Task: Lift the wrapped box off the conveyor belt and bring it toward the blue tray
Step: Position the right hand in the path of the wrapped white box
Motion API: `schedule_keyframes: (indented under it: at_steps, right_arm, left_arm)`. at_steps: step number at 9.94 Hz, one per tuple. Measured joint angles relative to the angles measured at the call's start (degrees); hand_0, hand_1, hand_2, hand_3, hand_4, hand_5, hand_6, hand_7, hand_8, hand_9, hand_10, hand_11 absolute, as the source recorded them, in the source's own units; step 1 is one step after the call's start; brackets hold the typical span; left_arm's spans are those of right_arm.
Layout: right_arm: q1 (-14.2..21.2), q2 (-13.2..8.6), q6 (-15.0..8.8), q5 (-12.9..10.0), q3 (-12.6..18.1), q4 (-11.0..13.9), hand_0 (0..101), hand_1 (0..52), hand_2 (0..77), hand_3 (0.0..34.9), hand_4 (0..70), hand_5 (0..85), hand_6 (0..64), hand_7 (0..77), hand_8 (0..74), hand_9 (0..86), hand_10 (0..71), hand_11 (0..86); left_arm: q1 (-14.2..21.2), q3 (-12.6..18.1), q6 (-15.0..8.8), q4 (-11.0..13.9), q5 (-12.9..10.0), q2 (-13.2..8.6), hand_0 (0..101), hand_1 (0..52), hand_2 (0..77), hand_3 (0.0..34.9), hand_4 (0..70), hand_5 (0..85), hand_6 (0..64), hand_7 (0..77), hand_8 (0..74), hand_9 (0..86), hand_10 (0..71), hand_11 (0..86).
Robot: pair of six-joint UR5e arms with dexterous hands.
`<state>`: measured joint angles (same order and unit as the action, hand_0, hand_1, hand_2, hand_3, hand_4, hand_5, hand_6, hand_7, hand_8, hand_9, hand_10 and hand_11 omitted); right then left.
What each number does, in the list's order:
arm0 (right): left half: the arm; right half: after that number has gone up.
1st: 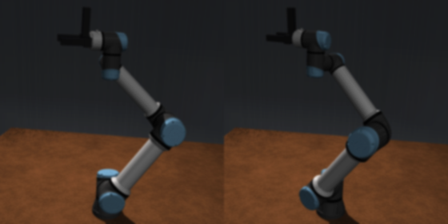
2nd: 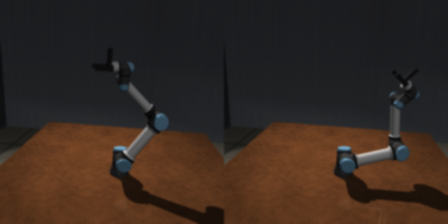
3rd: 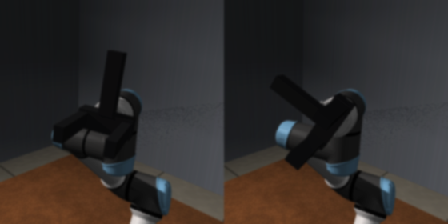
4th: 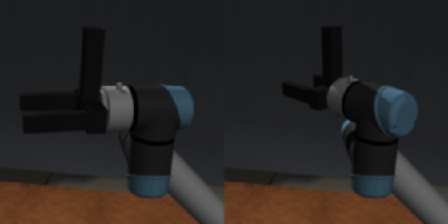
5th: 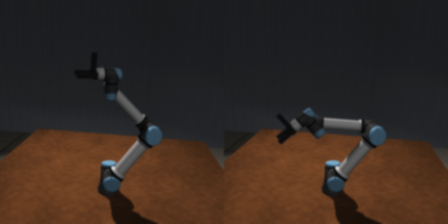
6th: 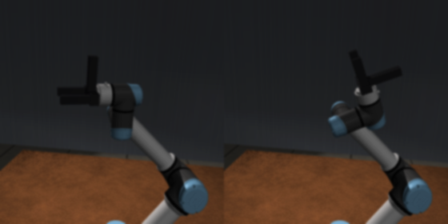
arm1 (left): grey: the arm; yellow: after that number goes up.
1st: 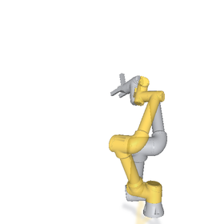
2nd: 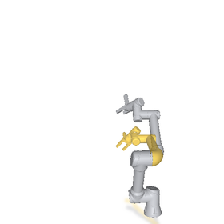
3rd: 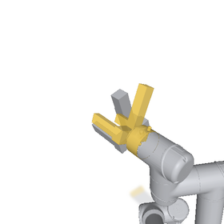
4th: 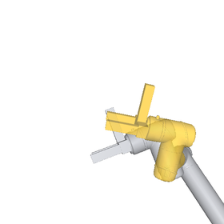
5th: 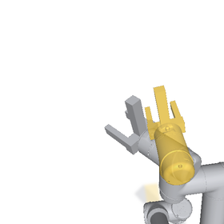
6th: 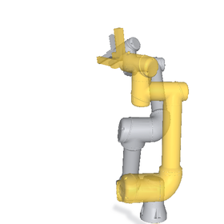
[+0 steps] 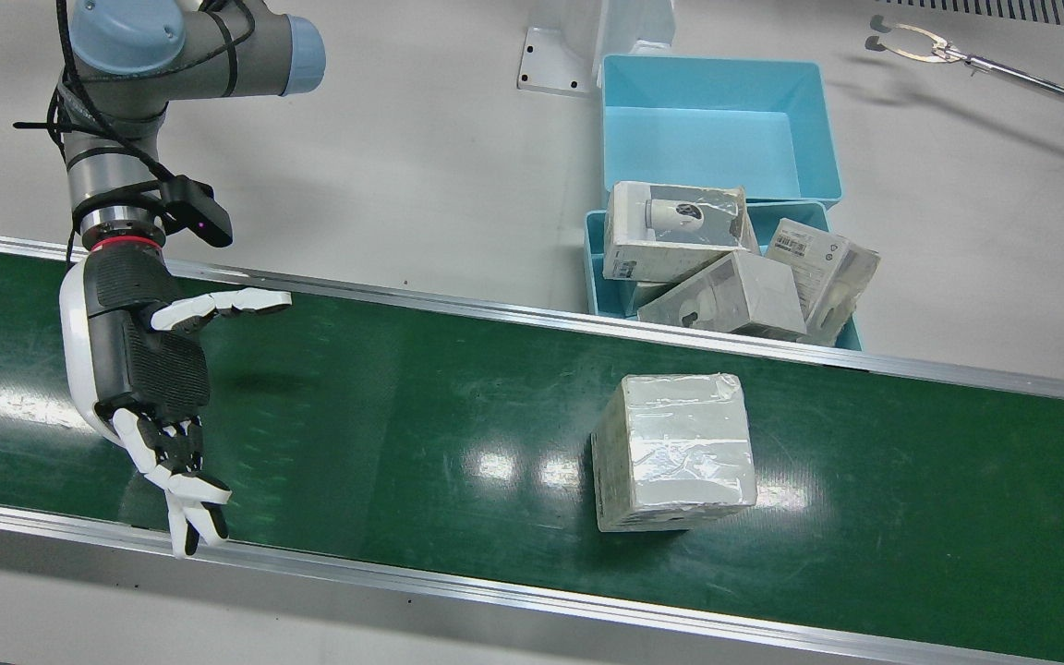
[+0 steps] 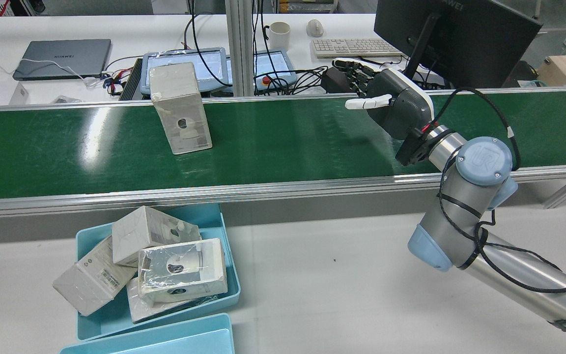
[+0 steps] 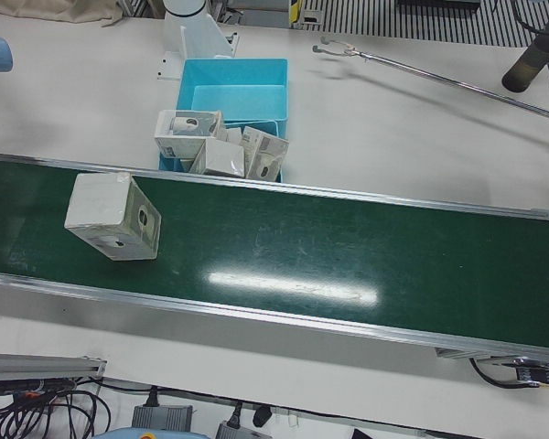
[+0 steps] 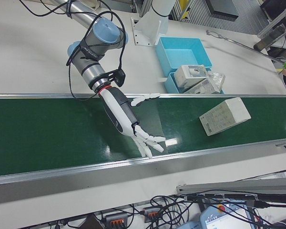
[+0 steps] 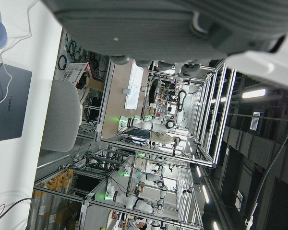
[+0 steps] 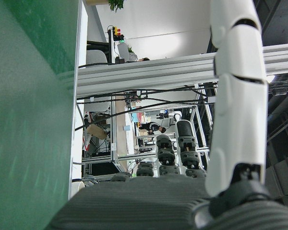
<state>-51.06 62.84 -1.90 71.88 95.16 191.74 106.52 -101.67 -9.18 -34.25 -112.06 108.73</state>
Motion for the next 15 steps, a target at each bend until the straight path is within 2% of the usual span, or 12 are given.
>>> schedule_keyframes:
  at_steps: [4, 5, 15]
  right_arm:
    - [0.00, 0.00, -0.24, 0.07, -0.50, 0.09, 48, 15.8, 13.6, 0.0, 10.9, 22.4, 4.4, 4.9, 0.5, 3.3, 0.0, 0.5]
    - [0.03, 0.00, -0.30, 0.09, -0.54, 0.11, 48, 17.5, 14.7, 0.0, 11.5, 22.4, 4.4, 4.9, 0.5, 3.3, 0.0, 0.5]
    - [0.32, 0.00, -0.46, 0.11, -0.76, 0.13, 48, 17.5, 15.8, 0.0, 12.5, 21.8, 5.5, 4.9, 0.5, 3.3, 0.0, 0.5]
  left_arm:
    - [0.00, 0.00, 0.00, 0.00, 0.00, 0.00, 0, 0.0, 0.5, 0.0, 0.0, 1.1, 0.5, 0.5, 0.5, 0.0, 0.0, 0.5]
    - [0.00, 0.00, 0.00, 0.00, 0.00, 0.00, 0, 0.0, 0.5, 0.0, 0.0, 1.1, 0.5, 0.5, 0.5, 0.0, 0.0, 0.5]
    - [0.00, 0.00, 0.00, 0.00, 0.00, 0.00, 0, 0.0, 1.1, 0.0, 0.0, 1.1, 0.5, 0.5, 0.5, 0.5, 0.5, 0.5]
